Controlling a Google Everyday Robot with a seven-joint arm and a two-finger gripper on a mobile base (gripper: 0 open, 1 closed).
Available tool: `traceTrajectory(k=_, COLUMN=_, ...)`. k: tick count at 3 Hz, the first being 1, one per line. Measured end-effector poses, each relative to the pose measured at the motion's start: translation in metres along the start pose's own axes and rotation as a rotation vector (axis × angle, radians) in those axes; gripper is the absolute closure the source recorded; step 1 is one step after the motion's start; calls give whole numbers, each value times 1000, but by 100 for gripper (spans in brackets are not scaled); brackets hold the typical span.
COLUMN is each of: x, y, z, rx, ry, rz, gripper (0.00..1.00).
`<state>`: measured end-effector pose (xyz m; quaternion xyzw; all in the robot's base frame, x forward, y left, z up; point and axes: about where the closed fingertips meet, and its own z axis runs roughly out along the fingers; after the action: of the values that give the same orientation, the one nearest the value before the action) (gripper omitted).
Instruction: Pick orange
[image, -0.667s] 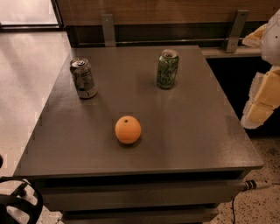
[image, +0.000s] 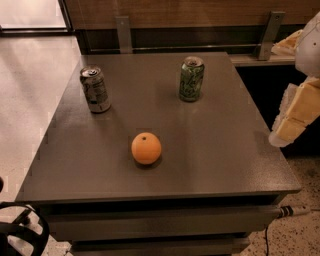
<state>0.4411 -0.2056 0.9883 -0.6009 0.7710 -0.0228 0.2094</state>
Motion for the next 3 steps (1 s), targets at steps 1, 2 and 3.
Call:
traceTrajectory(k=1, x=-13, y=6, z=23, rx=-32, ry=-168, rz=2, gripper=0)
traceTrajectory(k=2, x=-38, y=17, z=45, rx=-57, ry=-345, rz=14, gripper=0)
traceTrajectory(k=3, x=-65, y=28, z=68, rx=-83, ry=-493, rz=34, gripper=0)
